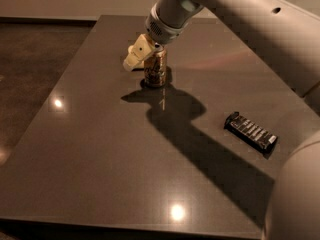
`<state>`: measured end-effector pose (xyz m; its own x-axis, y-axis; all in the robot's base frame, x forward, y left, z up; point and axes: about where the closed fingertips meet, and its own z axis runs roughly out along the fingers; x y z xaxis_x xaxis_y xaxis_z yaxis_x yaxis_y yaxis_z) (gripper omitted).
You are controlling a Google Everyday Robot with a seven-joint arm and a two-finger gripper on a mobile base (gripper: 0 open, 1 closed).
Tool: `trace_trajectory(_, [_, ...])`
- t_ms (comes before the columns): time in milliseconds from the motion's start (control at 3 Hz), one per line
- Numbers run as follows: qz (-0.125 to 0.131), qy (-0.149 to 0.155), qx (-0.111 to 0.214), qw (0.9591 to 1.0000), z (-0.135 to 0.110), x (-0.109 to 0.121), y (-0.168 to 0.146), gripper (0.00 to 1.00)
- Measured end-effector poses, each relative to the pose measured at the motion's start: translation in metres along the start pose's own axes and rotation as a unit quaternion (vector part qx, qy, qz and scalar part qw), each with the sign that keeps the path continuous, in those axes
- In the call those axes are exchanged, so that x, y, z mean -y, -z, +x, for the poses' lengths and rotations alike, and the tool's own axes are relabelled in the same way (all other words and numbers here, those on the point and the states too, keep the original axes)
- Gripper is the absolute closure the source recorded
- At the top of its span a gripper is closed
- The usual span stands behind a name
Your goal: Move orange can near sponge
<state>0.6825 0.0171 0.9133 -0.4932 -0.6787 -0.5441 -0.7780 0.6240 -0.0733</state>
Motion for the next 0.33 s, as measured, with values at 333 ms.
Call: trace_trajectory(333, [0.000,0.000,0.000,1.0000,0.0000,0.0000,0.0000,0.00])
